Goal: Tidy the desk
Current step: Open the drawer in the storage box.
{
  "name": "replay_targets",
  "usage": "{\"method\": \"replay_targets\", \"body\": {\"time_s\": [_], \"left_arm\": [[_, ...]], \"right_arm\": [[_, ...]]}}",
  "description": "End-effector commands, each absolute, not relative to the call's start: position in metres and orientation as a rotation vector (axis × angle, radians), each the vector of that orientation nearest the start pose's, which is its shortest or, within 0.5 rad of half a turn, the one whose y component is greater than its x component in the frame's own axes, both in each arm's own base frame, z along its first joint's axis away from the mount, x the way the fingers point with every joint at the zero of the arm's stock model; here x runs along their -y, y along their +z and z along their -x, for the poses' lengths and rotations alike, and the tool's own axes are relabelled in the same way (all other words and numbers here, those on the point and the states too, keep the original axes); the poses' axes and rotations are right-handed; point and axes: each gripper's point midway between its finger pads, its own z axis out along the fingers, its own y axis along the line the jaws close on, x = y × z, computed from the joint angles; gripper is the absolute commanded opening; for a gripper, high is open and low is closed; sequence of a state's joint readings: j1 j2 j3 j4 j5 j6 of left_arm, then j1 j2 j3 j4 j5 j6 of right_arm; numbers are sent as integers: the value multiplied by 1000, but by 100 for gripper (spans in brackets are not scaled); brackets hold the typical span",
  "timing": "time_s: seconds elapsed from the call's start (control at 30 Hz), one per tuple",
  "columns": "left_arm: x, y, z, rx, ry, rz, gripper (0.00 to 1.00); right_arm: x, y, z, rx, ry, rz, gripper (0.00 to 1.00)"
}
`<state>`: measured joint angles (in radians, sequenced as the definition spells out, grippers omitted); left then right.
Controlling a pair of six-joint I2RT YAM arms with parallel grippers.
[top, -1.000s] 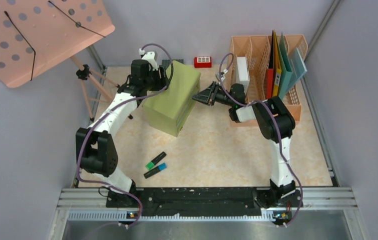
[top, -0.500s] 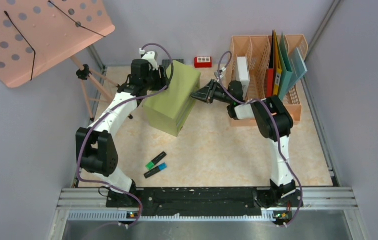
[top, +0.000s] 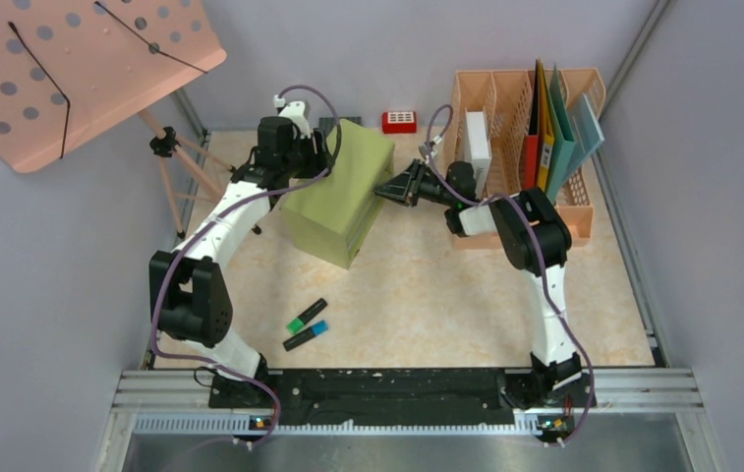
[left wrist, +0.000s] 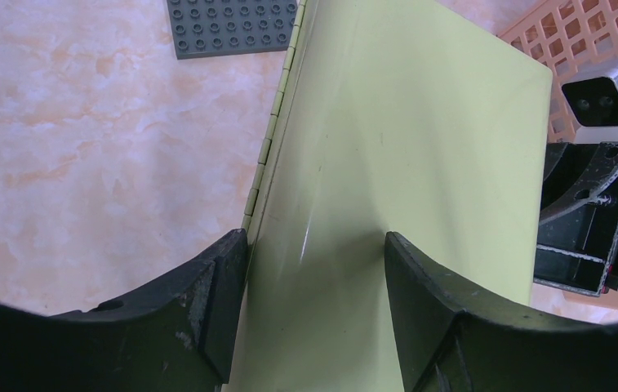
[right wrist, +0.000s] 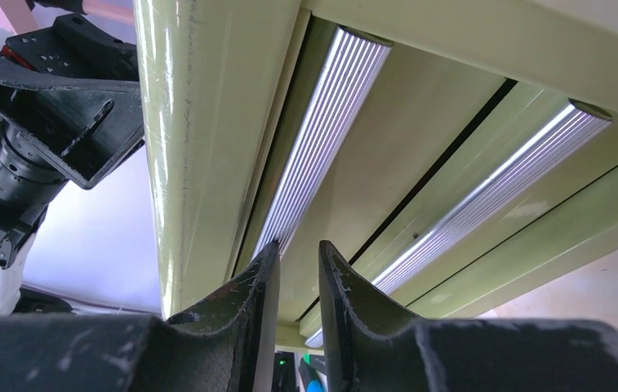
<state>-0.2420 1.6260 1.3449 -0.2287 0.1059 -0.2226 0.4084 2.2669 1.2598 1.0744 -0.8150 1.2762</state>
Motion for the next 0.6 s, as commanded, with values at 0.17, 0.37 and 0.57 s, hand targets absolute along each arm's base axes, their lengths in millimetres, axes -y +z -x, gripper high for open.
{"method": "replay_targets", "body": {"time_s": [0.17,0.37,0.57], "left_arm": [[159,96,-372,-2596,-439,-204,0],[159,97,-373,-2591,-440,-206,0],[160,96,-372,-2594,-445,-208,0]], "right_arm": [[-367,169,-427,-1786,1901,66,24],[-367,175,-425,-1776,1912,70,23],[-366,175,-423,-1783,1913,64,22]]}}
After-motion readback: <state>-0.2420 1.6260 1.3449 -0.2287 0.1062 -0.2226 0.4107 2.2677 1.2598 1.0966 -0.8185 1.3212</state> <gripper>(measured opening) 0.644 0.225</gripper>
